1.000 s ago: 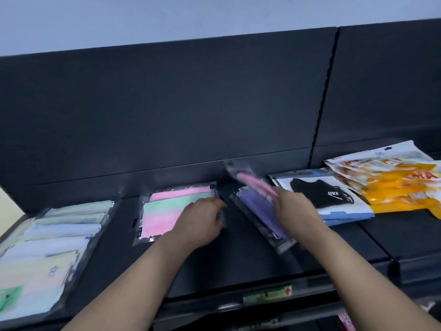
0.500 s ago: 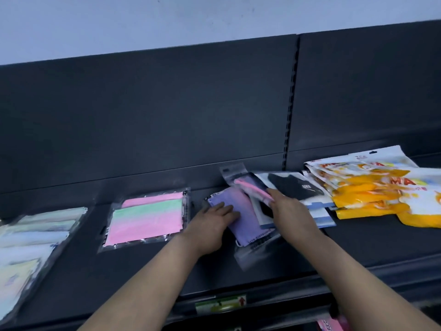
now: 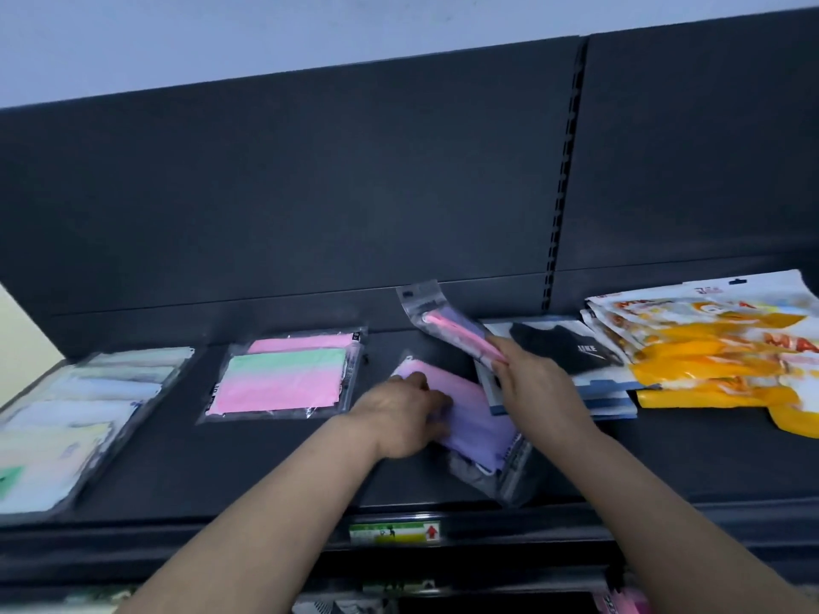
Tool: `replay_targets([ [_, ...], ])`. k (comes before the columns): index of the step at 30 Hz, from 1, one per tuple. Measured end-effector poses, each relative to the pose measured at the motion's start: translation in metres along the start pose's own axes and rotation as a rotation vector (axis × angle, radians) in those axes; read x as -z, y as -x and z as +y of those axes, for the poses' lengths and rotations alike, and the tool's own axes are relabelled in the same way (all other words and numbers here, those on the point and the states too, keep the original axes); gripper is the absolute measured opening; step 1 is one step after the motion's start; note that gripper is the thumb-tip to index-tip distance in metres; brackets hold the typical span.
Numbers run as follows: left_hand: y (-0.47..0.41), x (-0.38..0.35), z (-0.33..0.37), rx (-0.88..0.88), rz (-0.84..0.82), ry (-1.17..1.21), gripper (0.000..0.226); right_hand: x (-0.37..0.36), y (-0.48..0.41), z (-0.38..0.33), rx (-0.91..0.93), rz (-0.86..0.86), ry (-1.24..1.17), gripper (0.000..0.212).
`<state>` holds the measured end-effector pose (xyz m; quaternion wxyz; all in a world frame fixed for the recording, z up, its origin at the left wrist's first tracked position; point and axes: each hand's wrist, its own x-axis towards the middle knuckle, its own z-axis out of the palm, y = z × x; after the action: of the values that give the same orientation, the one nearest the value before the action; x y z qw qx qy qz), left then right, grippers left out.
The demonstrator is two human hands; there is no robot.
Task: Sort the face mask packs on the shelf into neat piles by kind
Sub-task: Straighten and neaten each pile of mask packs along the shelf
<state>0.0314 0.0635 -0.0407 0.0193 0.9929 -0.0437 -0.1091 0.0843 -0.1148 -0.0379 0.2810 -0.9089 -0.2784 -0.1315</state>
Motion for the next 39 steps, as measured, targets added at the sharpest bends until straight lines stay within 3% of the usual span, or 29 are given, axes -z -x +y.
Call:
replay_targets([
  [8, 0.018, -0.01, -0.007, 0.038, -0.04, 0.058, 0.052, 0.007, 0.01, 0.003, -0.003, 0.051, -0.05, 0.037],
  [12, 0.024, 0.001, 0.0, 0.134, -0.115, -0.153, 0.057, 0.006, 0.013, 0.001, -0.016, 0.035, -0.045, 0.037],
  [17, 0.027, 0.008, 0.006, 0.163, 0.01, -0.072, 0.046, 0.004, 0.015, -0.006, -0.013, 0.037, -0.055, 0.04],
  [23, 0.019, -0.006, 0.013, 0.313, 0.059, 0.105, 0.075, -0.005, 0.022, 0.002, -0.054, -0.011, 0.021, 0.039],
  [27, 0.007, -0.005, 0.008, 0.349, -0.007, 0.243, 0.091, -0.007, 0.027, 0.001, -0.046, 0.006, 0.011, 0.038],
  [32, 0.002, 0.003, 0.012, 0.421, 0.152, 0.168, 0.07, 0.002, 0.026, -0.007, -0.023, 0.047, -0.033, 0.041],
  [39, 0.04, 0.035, -0.048, 0.671, 0.428, 0.561, 0.045, -0.003, 0.019, -0.04, 0.02, 0.182, -0.094, 0.038],
])
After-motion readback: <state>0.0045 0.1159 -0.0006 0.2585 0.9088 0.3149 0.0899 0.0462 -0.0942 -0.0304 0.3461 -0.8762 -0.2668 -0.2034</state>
